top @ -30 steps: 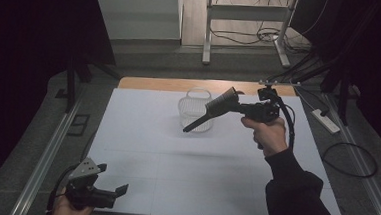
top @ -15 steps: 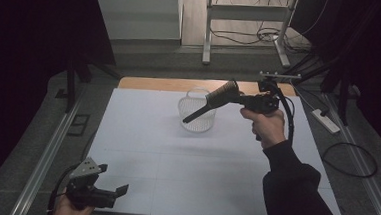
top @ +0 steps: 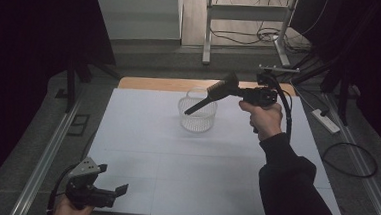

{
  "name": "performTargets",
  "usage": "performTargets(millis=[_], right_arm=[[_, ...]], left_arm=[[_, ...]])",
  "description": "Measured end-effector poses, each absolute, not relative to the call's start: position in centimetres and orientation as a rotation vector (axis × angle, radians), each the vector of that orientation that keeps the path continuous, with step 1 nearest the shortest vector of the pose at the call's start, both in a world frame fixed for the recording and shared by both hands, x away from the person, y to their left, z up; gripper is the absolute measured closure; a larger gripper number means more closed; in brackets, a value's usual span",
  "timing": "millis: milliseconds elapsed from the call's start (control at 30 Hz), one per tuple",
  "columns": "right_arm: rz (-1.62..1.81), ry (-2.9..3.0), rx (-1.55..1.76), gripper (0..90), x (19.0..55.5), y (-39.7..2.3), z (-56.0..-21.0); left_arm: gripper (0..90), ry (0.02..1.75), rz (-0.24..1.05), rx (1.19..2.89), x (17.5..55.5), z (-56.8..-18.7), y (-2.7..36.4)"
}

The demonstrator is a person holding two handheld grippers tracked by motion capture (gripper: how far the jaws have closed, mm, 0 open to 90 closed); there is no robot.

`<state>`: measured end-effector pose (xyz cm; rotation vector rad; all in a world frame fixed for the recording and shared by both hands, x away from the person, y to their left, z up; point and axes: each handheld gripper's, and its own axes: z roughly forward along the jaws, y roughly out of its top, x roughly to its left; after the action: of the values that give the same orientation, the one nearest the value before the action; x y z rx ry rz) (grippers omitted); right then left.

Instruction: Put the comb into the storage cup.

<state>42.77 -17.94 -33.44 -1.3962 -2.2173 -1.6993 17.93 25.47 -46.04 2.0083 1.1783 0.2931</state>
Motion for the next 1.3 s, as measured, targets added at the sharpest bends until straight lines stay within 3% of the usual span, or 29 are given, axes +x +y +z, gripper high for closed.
performTargets(millis=[1300], right_arm=[[-1.652,-2.259,-1.509,83.6,46.3,-15.9,-36.1]], left_arm=[[0.0,1.194,0.275,2.022,18.2,-46.1,25.5]])
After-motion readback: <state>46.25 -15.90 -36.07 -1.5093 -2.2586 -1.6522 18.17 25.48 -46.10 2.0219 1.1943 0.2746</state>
